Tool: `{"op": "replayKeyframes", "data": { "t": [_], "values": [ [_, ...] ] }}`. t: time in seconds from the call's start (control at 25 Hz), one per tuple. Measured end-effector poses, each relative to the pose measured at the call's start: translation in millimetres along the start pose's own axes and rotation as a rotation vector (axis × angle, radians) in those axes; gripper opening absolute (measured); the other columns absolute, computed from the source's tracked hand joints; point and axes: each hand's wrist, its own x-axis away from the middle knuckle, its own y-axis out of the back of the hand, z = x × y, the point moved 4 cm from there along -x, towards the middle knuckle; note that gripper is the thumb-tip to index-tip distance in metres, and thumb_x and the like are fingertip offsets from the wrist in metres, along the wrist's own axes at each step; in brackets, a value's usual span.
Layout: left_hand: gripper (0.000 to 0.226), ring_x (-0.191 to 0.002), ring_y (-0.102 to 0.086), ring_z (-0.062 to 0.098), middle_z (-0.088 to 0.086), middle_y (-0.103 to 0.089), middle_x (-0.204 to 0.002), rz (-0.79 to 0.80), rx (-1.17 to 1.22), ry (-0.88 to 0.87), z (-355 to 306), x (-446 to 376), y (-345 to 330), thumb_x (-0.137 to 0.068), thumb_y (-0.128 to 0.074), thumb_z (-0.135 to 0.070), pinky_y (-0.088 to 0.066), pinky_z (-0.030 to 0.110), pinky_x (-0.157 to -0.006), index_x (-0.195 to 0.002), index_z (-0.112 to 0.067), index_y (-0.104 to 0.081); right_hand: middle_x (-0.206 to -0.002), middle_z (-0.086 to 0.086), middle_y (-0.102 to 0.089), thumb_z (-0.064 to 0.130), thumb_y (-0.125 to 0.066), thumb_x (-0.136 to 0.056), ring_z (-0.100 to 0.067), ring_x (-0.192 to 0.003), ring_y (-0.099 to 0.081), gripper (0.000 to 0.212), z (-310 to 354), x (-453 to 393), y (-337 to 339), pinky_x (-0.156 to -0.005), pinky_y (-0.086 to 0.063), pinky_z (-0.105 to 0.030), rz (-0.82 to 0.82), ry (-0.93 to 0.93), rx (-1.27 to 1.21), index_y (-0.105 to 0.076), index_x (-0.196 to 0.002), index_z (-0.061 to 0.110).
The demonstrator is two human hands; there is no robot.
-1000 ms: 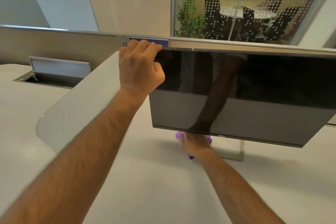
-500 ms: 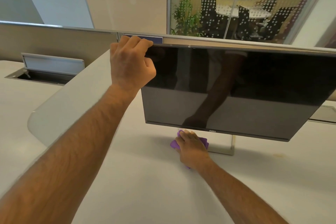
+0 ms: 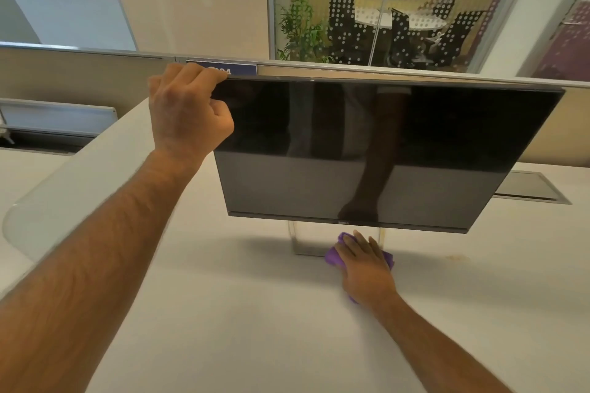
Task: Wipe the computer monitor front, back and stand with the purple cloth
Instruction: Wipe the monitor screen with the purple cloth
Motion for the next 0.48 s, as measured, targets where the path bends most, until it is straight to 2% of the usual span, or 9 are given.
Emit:
{"op": "replayKeyframes", "data": {
  "t": [0.2,0.32,0.4,0.48],
  "values": [
    [0.035,-0.095,-0.061,0.031,0.011,-0.071,-0.102,0.000,-0.004,0.011,0,1,0,-0.082,-0.052,-0.014,-0.046,0.038,-0.081,-0.112,-0.011,-0.070,-0.121,-0.004,-0.065,0.024,-0.090,-0.049,-0.037,-0.114,-0.059,0.068,-39,23,-4,-0.088,-0.052,-0.054,0.025,-0.159,-0.073,-0.067,-0.113,0.020],
    [0.036,-0.096,-0.061,0.032,0.012,-0.071,-0.103,0.003,-0.003,0.014,0,2,1,-0.082,-0.051,-0.015,-0.046,0.038,-0.082,-0.113,-0.011,-0.070,-0.121,-0.014,-0.066,0.014,-0.086,-0.066,-0.041,-0.108,-0.062,0.058,-52,29,2,-0.088,-0.052,-0.052,-0.085,-0.302,-0.259,-0.065,-0.120,0.009],
    [0.036,-0.096,-0.061,0.032,0.012,-0.071,-0.104,0.003,0.000,0.019,0,1,1,-0.083,-0.052,-0.015,-0.046,0.038,-0.083,-0.113,-0.011,-0.070,-0.119,-0.016,-0.067,0.015,-0.084,-0.072,-0.041,-0.104,-0.063,0.056,-61,31,6,-0.086,-0.053,-0.051,-0.196,-0.396,-0.380,-0.063,-0.123,0.004],
    [0.035,-0.096,-0.061,0.032,0.012,-0.071,-0.104,0.002,0.002,0.021,0,1,0,-0.083,-0.052,-0.015,-0.046,0.039,-0.083,-0.113,-0.011,-0.070,-0.124,-0.012,-0.065,0.022,-0.078,-0.078,-0.038,-0.109,-0.061,0.052,-62,33,2,-0.089,-0.051,-0.050,-0.220,-0.263,-0.296,-0.062,-0.126,0.009]
  ]
}}
